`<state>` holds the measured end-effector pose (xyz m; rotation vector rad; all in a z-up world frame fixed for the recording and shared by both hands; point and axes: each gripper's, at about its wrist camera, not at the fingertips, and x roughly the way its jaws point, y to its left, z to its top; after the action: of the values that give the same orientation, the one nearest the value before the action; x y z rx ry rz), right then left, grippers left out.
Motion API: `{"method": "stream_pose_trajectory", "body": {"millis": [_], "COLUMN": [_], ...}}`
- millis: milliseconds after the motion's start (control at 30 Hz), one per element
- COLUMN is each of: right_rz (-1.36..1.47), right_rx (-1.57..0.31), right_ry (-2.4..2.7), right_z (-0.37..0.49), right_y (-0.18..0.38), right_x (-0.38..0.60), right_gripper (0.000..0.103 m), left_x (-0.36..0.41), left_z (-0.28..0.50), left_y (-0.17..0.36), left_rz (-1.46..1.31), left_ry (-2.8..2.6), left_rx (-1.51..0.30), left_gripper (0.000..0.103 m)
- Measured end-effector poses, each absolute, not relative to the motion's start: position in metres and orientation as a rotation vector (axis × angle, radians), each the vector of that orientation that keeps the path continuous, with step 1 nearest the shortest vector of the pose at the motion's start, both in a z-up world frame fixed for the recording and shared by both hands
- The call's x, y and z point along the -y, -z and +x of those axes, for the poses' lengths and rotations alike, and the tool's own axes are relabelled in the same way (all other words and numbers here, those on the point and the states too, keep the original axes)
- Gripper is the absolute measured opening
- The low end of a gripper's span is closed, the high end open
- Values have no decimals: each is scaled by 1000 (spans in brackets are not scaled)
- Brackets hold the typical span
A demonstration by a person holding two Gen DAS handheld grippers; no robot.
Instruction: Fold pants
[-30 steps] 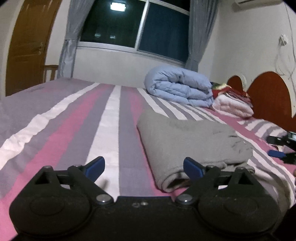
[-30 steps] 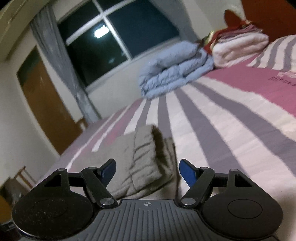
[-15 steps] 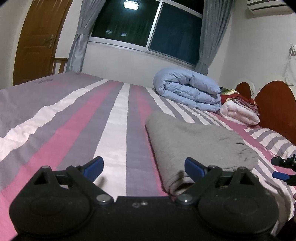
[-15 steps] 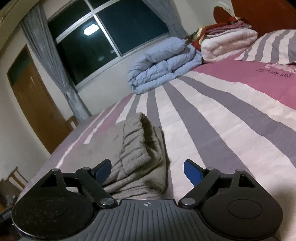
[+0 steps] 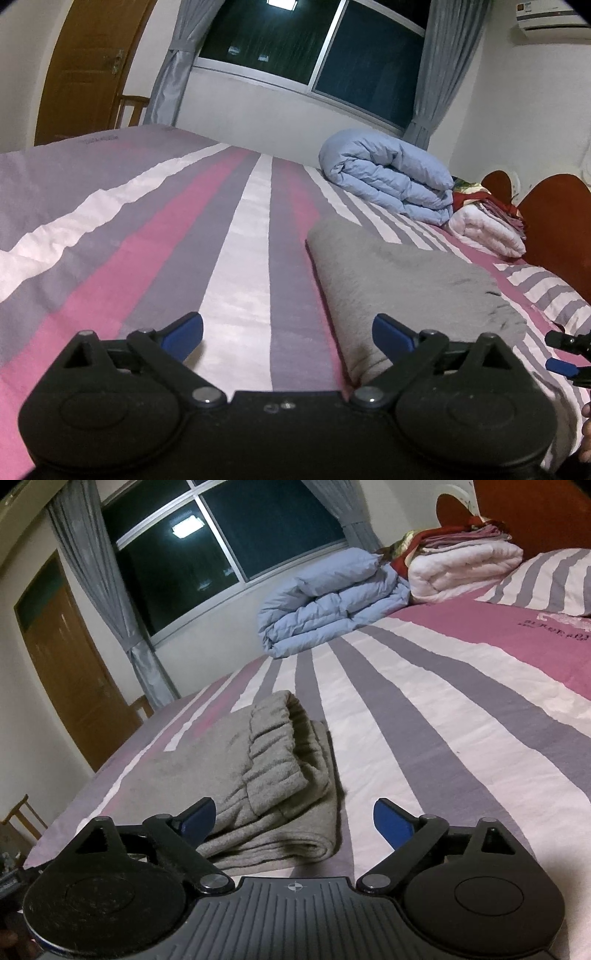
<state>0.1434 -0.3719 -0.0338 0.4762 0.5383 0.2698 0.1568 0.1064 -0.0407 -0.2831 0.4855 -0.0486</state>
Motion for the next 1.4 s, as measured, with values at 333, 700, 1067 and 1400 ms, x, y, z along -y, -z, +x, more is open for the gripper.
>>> {"method": "stream_pose_trajectory", "body": {"millis": [333, 700, 1067, 1400], "right_rz": [559, 638, 683, 705], "right_rx": [-514, -683, -878, -968], "right_ry": [-313, -384, -532, -642], "right_z": [149, 237, 291, 325], "right_y": [27, 38, 66, 68], "right_x": [387, 387, 391, 388], "right_gripper": [92, 92, 80, 53], "left_x": [-118, -119, -118, -111], "left_z": [170, 274, 348, 360], "left_y": [39, 42, 84, 104], "left_rz": [-361, -418, -596, -700], "left_ry": [109, 278, 522, 601], "left_rx": [-528, -749, -937, -917], "left_gripper": [93, 70, 66, 27]}}
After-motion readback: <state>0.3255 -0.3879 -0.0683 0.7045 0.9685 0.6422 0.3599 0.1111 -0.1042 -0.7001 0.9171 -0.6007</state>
